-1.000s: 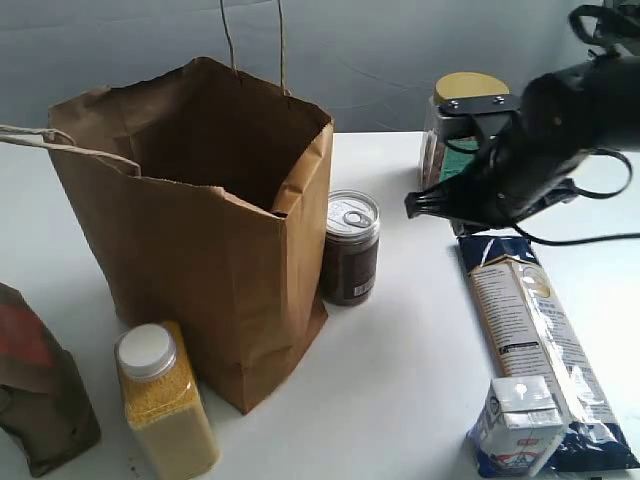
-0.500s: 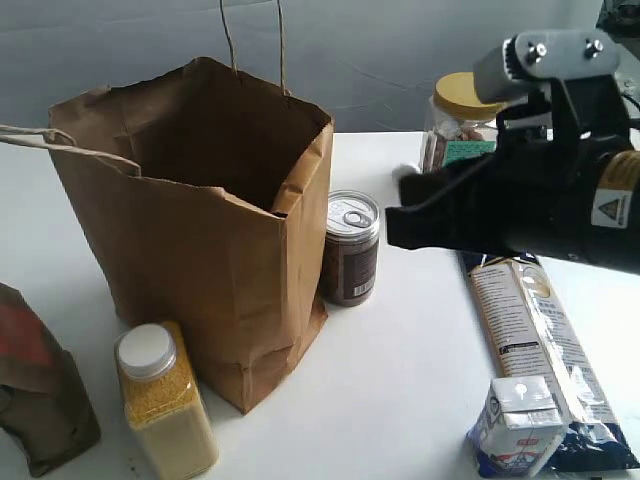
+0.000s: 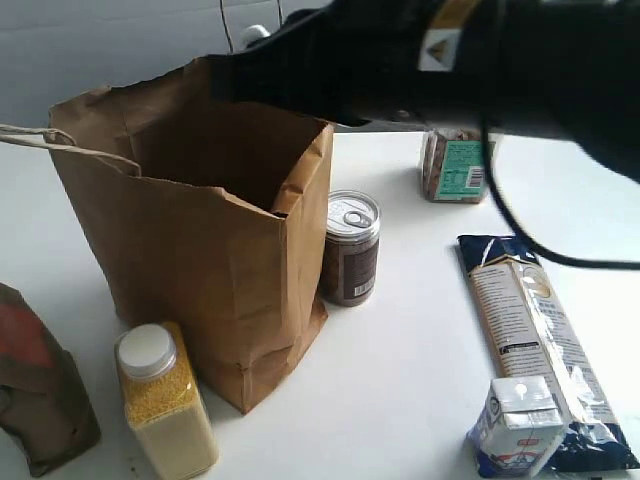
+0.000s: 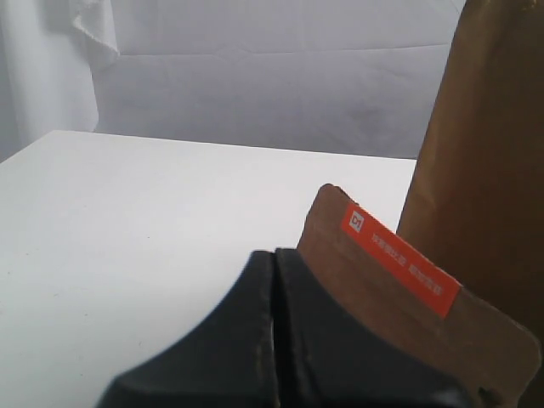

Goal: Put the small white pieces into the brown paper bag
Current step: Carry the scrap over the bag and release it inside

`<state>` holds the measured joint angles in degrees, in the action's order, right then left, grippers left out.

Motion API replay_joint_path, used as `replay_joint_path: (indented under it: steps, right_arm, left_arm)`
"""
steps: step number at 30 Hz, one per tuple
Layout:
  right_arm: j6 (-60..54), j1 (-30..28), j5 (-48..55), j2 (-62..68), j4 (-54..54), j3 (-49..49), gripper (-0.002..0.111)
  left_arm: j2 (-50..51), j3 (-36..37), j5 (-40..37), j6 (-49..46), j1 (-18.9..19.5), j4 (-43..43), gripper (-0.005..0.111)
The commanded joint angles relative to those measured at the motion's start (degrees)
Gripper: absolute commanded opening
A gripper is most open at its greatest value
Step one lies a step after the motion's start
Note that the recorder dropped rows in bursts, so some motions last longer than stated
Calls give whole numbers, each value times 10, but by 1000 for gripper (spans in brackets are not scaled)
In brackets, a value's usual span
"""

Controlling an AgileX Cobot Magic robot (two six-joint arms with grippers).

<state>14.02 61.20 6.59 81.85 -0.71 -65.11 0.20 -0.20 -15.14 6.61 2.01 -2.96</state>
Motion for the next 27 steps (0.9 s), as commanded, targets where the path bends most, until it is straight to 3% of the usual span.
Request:
replay_joint_path:
  steps: [1,7,11,13,15,16,19,27]
  right_arm:
    - [-14,0,36,85,3,-86,8]
    - [-12,0,98,152,3,-159,42]
    - [-10,0,111,158,3,-167,47]
    - [-10,0,120,149,3,-167,41]
    - [-10,0,141,126,-6,-167,18]
    - [-10,1,146,106,-23,-163,0]
    - [15,0,128,51,-47,-119,0]
    - [239,0,126,-81,-278,54,0]
  left_arm:
    - [-2,2,2,3,-3,4,0]
    - [-2,2,2,3,-3,4,0]
    - [-2,2,2,3,-3,4,0]
    - [-2,2,2,3,-3,4,0]
    - [-2,2,2,3,-3,4,0]
    - [-2,2,2,3,-3,4,0]
    - [-2,2,2,3,-3,4,0]
    - [-2,2,2,3,-3,4,0]
